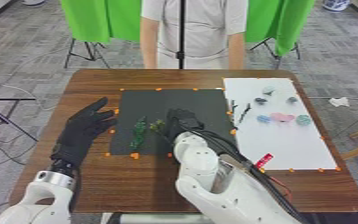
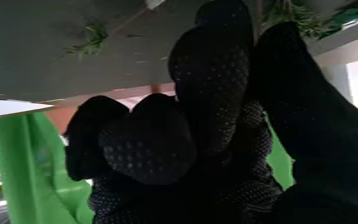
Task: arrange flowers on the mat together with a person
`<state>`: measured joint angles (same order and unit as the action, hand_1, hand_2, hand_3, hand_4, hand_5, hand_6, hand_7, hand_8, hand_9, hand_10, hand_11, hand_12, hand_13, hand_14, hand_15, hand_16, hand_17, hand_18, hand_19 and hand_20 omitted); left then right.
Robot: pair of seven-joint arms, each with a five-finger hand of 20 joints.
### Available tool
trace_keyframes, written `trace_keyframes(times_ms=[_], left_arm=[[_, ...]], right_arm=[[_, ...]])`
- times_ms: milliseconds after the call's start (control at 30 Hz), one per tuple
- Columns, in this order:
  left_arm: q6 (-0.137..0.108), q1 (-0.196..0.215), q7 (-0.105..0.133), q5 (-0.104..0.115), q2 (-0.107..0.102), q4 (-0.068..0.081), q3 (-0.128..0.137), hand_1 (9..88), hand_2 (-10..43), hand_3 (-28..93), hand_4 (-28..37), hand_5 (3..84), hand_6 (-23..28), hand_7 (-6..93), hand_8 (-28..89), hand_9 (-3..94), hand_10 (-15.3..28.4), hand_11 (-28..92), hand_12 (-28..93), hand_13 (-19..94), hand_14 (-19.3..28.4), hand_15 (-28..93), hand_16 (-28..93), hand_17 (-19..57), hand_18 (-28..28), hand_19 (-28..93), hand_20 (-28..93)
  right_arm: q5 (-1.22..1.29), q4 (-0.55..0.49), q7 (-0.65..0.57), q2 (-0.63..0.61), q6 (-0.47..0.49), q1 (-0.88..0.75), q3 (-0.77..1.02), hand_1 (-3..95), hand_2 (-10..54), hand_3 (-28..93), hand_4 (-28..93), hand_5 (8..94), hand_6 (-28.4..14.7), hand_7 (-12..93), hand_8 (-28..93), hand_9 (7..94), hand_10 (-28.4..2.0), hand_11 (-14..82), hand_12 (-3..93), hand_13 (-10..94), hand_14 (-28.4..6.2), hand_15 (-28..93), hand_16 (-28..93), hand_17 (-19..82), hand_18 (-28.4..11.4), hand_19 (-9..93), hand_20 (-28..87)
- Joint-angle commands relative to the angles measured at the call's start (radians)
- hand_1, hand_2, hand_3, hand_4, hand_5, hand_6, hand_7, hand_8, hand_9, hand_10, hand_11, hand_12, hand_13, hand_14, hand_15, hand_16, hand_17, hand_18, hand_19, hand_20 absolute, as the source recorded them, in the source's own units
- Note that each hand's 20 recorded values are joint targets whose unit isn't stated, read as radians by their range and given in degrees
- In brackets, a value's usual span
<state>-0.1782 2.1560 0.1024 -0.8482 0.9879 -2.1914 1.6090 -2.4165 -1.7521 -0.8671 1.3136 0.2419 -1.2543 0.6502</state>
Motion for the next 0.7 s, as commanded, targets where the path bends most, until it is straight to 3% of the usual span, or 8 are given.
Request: trace_keyframes(times_ms=[33,233,433,700], left_arm=[[0.010,-0.002,-0.012,-0.009,0.004,0.006,0.003,25.3,4.6,78,-24.6,36.3,6.9,11.0,-8,36.0,18.8,24,10,26,26.2,46,-7,-9.2,26.0,49,14],[0.019,-0.013,-0.021,-0.013,0.009,0.011,-0.001,25.5,4.7,78,-24.2,36.4,7.0,11.0,-8,36.0,18.8,24,10,26,26.3,47,-7,-9.2,26.0,49,14],[0.006,-0.008,-0.012,-0.010,0.005,0.007,0.002,25.6,4.8,78,-23.7,36.4,7.1,11.1,-8,36.0,18.8,24,10,26,26.3,47,-7,-9.2,25.9,48,14],[0.003,0.001,-0.001,-0.009,0.006,0.005,0.002,25.8,4.9,78,-23.6,36.5,7.2,11.0,-8,35.9,18.9,24,10,26,26.4,47,-7,-9.1,26.0,49,14]], right_arm=[[0.005,-0.024,-0.025,0.010,0.024,0.017,-0.028,45.4,-4.9,66,-23,93.7,0.9,23,-10,93.7,-10.7,51.0,16.5,93,-7.4,65,25,61,-22.0,93,34],[0.005,-0.031,-0.028,0.013,0.026,0.019,-0.028,44.6,-4.3,65,-22,93.7,1.0,24,-15,93.7,-10.6,51.3,16.2,94,-7.3,64,25,62,-22.1,93,35],[0.009,-0.042,-0.021,0.012,0.060,0.021,-0.034,42.8,-5.3,65,-22,93.7,0.8,24,-14,93.7,-10.5,51.5,16.1,94,-7.3,65,25,62,-22.1,93,35],[-0.018,-0.052,-0.005,-0.006,0.027,0.028,-0.044,42.3,-6.4,65,-21,93.7,0.7,24,-15,93.7,-10.4,51.6,15.9,94,-7.2,65,25,62,-22.1,93,35]])
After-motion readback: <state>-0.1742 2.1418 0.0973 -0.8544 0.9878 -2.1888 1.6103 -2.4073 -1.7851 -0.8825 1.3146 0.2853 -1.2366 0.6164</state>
